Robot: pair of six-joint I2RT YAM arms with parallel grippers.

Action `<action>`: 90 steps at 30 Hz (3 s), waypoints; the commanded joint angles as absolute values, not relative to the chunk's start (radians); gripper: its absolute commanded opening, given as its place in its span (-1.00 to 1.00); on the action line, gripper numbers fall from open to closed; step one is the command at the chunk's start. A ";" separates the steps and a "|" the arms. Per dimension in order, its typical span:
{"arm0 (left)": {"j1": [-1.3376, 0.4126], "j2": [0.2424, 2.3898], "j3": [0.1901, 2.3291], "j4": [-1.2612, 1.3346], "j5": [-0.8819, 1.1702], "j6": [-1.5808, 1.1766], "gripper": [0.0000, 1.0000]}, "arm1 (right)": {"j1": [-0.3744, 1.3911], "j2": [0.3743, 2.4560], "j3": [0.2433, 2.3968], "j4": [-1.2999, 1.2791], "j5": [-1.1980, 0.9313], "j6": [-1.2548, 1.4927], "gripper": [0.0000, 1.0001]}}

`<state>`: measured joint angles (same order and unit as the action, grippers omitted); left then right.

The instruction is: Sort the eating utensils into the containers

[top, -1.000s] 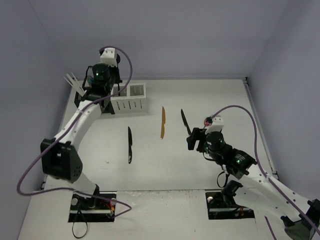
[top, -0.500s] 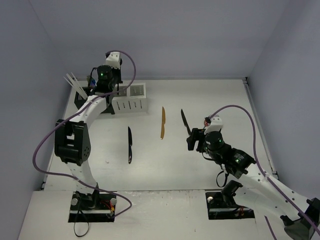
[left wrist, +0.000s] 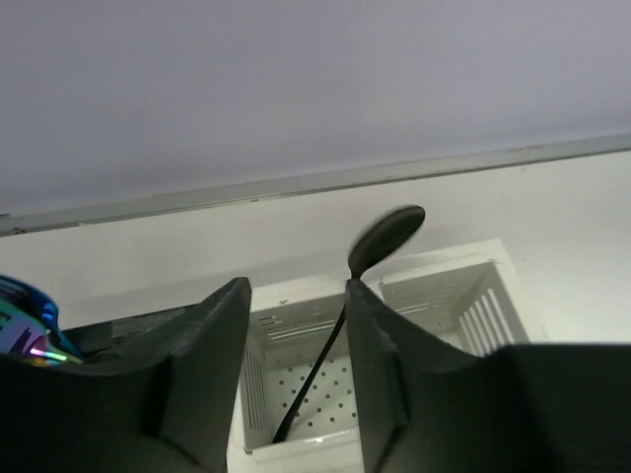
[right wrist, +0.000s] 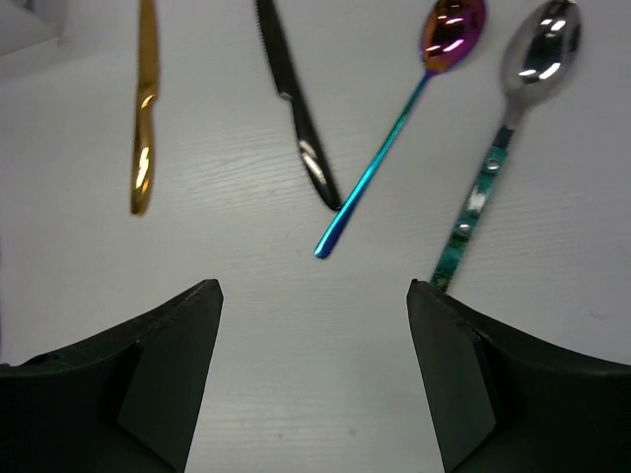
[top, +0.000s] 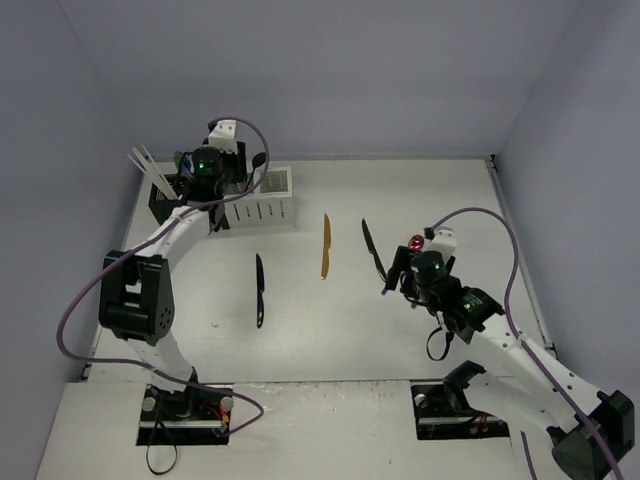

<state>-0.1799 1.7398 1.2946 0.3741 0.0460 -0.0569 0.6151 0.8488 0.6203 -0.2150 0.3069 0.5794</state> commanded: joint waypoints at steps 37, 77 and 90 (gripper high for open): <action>-0.245 0.893 1.015 -0.491 0.405 -0.416 0.31 | 0.172 1.612 0.816 -0.115 0.192 0.582 -0.31; -0.804 1.280 1.387 -0.189 0.016 -0.478 0.26 | 0.843 0.995 0.933 0.030 -0.003 0.216 -1.00; -0.847 1.369 1.437 -0.313 -0.063 -0.477 -0.22 | 0.860 0.997 0.916 0.055 0.032 0.213 -1.00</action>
<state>-0.8314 1.3850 1.3788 -0.3118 -0.0233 -0.4870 0.8536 1.0016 0.8776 -0.0510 0.0032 0.2298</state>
